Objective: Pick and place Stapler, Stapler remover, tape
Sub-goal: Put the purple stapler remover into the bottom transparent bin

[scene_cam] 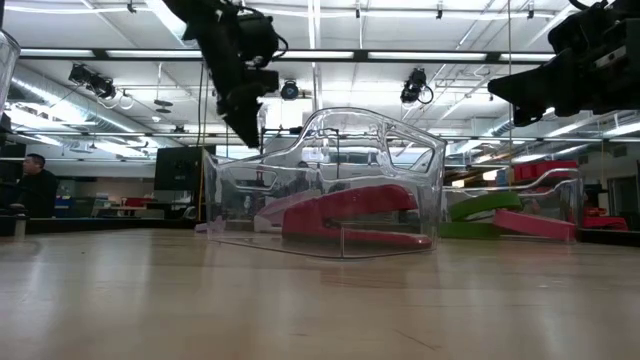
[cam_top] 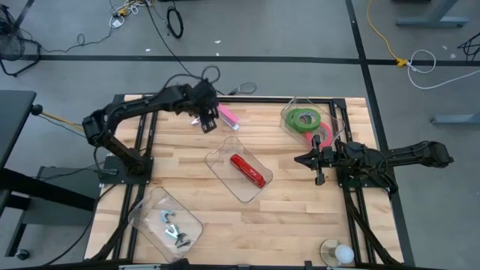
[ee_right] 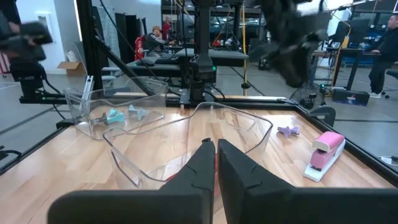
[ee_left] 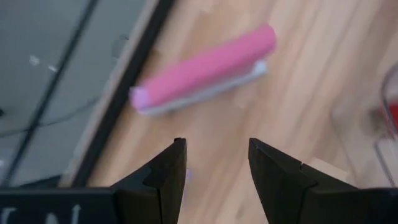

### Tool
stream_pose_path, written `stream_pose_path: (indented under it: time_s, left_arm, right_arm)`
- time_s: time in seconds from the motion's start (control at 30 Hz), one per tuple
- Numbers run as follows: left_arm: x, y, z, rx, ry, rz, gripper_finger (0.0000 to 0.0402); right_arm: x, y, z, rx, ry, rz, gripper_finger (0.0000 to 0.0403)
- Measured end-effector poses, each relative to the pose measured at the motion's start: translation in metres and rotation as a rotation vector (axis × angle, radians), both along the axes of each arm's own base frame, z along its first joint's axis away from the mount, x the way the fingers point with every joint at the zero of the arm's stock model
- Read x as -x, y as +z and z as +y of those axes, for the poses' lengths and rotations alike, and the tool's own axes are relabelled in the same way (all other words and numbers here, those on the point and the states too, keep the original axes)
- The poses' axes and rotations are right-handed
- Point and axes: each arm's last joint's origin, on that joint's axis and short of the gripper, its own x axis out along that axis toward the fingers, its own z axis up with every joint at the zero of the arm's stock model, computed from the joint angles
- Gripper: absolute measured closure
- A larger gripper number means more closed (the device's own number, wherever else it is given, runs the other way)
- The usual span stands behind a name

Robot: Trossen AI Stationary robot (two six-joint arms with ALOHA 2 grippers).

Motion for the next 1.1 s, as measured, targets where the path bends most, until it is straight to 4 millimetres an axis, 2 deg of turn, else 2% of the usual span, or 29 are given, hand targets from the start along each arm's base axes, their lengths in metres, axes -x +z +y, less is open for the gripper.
stream_pose_path:
  time_s: [0.2, 0.3, 0.4, 0.63, 0.77, 0.9, 1.0, 1.1]
  left_arm:
    - [0.009, 0.029, 0.025, -0.015, 0.055, -0.081, 0.0223]
    - [0.018, 0.031, 0.033, 0.057, 0.125, -0.113, 0.0205]
    - [0.025, 0.027, 0.034, 0.144, 0.215, -0.11, 0.0168]
    - [0.022, -0.004, 0.024, 0.205, 0.211, -0.042, 0.0055]
    - [0.014, -0.026, 0.004, 0.233, 0.132, 0.028, 0.0011]
    - [0.01, -0.046, -0.012, 0.194, 0.099, 0.095, 0.0009]
    - [0.008, -0.054, -0.017, 0.099, 0.115, 0.134, 0.0018]
    - [0.008, -0.057, -0.018, 0.091, 0.113, 0.125, 0.0022]
  right_arm:
    - [0.0, 0.0, 0.0, 0.0, 0.0, 0.0, 0.0381]
    - [0.0, 0.0, 0.0, 0.0, 0.0, 0.0, 0.0381]
    - [0.0, 0.0, 0.0, 0.0, 0.0, 0.0, 0.0381]
    - [0.0, 0.0, 0.0, 0.0, 0.0, 0.0, 0.0381]
    - [0.0, 0.0, 0.0, 0.0, 0.0, 0.0, 0.0381]
    - [0.0, 0.0, 0.0, 0.0, -0.001, 0.0, 0.0381]
    - [0.0, 0.0, 0.0, 0.0, -0.001, 0.0, 0.0381]
    - [0.0, 0.0, 0.0, 0.0, 0.0, 0.0, 0.0381]
